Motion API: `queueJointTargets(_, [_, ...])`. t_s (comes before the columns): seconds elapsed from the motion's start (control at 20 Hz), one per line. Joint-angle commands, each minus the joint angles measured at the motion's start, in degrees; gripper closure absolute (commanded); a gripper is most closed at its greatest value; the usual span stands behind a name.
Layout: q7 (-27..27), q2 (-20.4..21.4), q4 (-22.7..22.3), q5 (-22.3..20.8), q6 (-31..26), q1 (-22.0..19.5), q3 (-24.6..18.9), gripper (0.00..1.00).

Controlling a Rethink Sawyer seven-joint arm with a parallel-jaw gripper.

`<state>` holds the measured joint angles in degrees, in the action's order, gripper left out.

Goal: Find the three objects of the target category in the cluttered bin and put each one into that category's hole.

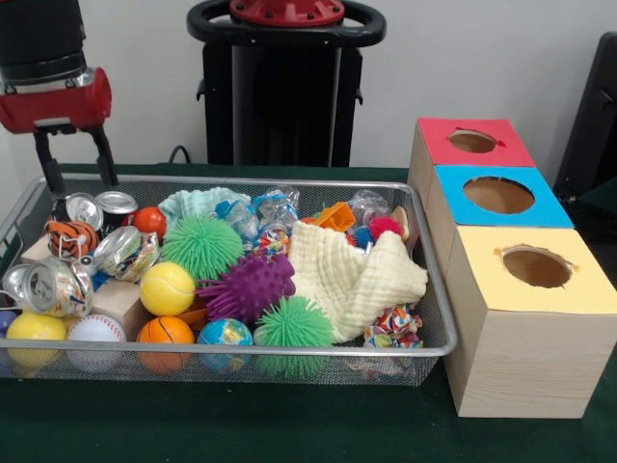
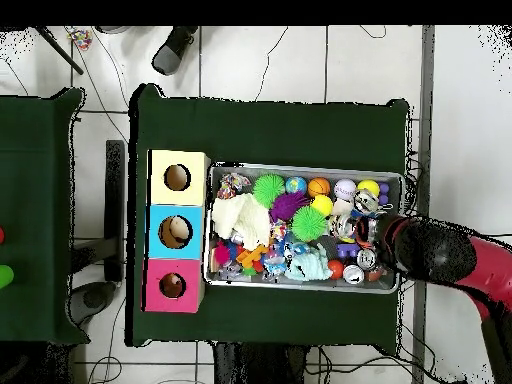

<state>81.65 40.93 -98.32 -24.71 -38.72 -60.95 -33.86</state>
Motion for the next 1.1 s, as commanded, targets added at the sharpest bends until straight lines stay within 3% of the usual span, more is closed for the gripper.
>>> queueJointTargets(0.05, [2.6, 1.1, -1.9, -1.2, -3.5, 4.7, 2.5, 0.00])
queueJointTargets(0.55, [2.8, -2.9, 3.6, -1.7, -2.8, 7.7, 5.8, 0.00])
queueJointTargets(0.8, [0.2, -7.4, 4.7, 1.4, -2.1, 5.5, 3.3, 0.00])
queueJointTargets(1.0, [-0.8, -6.2, 4.3, 2.1, -2.8, 4.5, 2.4, 0.00])
queueJointTargets(1.1, [-0.4, -3.8, 1.7, 2.4, -2.0, 3.6, 1.9, 0.00])
